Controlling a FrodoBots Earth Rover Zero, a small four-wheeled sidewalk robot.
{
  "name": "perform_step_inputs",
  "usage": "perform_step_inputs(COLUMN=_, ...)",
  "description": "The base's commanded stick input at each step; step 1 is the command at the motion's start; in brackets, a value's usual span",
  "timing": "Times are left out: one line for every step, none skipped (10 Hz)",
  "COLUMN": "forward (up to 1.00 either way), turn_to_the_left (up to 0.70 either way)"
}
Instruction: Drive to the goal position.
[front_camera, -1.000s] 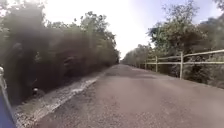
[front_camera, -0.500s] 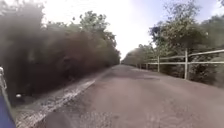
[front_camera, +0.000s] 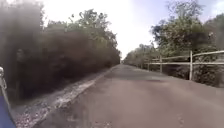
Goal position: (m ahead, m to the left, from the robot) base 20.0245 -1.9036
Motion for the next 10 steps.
perform_step_inputs(forward=0.70, turn_to_the_left=0.00)
perform_step_inputs(forward=0.70, turn_to_the_left=0.00)
perform_step_inputs(forward=0.70, turn_to_the_left=0.00)
perform_step_inputs(forward=0.70, turn_to_the_left=0.00)
perform_step_inputs(forward=0.70, turn_to_the_left=0.00)
perform_step_inputs(forward=0.70, turn_to_the_left=0.00)
perform_step_inputs(forward=0.70, turn_to_the_left=0.00)
perform_step_inputs(forward=0.70, turn_to_the_left=0.00)
perform_step_inputs(forward=0.70, turn_to_the_left=0.00)
perform_step_inputs(forward=0.70, turn_to_the_left=0.00)
